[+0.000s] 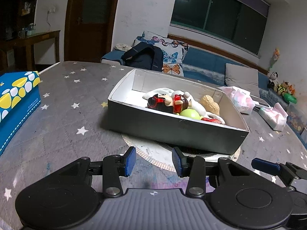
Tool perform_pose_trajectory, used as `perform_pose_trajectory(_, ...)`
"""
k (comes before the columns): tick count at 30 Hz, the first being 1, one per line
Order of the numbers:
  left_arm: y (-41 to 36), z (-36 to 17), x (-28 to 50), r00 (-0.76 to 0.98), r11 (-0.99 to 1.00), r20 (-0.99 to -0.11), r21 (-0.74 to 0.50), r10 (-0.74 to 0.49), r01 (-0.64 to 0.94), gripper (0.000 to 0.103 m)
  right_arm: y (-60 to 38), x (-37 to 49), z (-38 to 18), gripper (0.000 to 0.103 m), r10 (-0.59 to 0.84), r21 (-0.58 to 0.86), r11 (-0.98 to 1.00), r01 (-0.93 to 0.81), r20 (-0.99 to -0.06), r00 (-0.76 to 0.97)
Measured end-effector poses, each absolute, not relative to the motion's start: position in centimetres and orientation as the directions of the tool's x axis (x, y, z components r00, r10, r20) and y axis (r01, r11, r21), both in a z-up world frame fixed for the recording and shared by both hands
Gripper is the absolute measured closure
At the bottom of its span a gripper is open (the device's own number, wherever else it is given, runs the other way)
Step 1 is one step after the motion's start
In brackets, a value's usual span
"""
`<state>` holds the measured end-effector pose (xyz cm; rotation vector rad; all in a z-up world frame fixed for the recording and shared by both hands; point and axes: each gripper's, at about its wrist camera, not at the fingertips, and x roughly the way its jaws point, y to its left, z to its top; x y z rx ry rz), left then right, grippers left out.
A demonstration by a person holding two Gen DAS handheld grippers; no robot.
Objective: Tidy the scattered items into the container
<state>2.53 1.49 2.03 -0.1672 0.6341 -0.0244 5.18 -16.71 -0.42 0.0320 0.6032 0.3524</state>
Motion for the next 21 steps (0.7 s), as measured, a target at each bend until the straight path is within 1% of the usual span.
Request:
perform_pose_trajectory(15,-0.8,1.9,1.2,0.818,0.999,-0.575,-0.026,0.023,-0.046,0.059,-17.4,4.5,-0.9,0.000,0.311,0.141,0.949,-0.281,-0.561,0.767)
perform_pose_trajectory(21,-1.2,1.8,0.9,0.819,0.999,-0.572,-0.005,0.032,-0.043,0.059,-17.5,4.4,-1.0,0.000,0.311,0.145,0.949,-0.280,-0.563,0.766)
